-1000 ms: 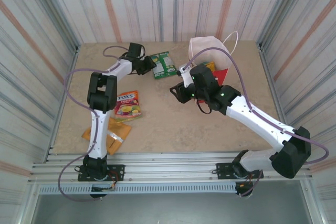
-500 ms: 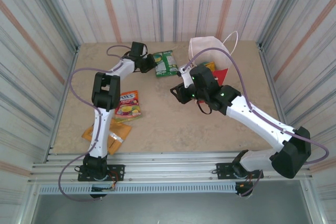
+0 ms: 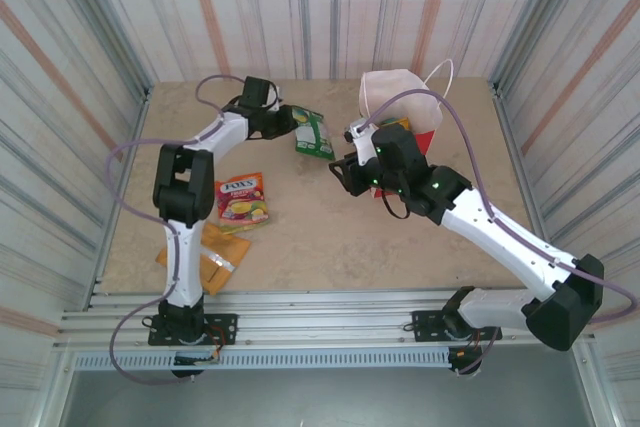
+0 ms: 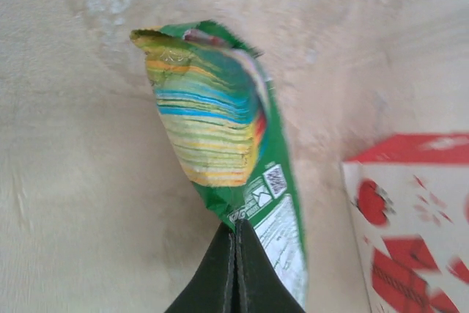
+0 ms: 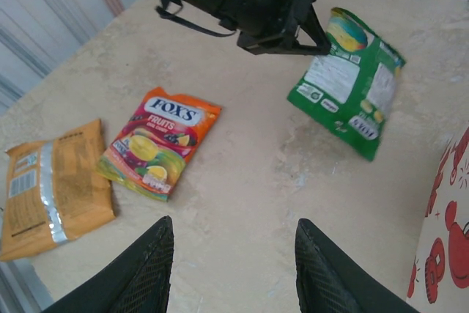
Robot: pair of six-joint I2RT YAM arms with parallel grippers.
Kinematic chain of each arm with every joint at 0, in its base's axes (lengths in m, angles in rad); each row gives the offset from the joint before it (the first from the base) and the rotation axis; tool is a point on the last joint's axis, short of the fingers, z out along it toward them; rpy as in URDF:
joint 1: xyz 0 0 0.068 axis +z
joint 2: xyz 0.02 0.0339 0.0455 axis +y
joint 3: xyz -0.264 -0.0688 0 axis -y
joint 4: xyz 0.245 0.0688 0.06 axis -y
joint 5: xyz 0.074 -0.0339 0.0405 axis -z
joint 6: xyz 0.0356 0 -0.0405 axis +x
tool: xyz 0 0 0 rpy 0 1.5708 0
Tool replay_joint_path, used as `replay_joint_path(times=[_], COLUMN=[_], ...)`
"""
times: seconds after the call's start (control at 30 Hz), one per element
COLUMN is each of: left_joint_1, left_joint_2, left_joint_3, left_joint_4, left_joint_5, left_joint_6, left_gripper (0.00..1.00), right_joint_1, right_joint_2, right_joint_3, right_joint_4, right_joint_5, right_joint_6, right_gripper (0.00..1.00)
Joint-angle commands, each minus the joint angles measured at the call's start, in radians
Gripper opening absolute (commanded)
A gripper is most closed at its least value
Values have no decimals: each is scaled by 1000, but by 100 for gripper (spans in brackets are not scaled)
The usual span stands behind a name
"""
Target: Place the snacks into the paper bag
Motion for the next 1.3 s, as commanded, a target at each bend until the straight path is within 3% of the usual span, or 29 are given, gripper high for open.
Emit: replay_joint_path(times=[0.0,0.33,0.57,0.7,0.93,1.03,1.27], left_joint_1=[-19,-85,-105,-138,-173,-180,-213], left_joint_2=[-146,-408,-643,-719,-792,-816,-846], left_joint_3=[-57,-159,-289,-306,-315,-324,-328], left_joint_4=[-54,-270,-316,-408,-504,-500,-496], left_joint_5=[-5,-1,173,192,184,180,181], left_joint_6=[158,609,908,1060,1185,1203,1252], left_gripper=[0,0,0,0,0,0,0], right_joint_1=[-15,-98,-176,-186,-183,-180,-145], right_joint_2=[-33,-28,40,105,164,197,273], right_joint_3=[-26,-20,41,118,184,227,275], right_joint_4=[18,2,-52,-103,-141,-206,-272], right_joint_5=[15,-129,-279,-333,-434,-542,-589], right_joint_6=[-38,-121,-235,-344,-555,-609,-633], right_gripper=[46,50,56,59,70,71,72])
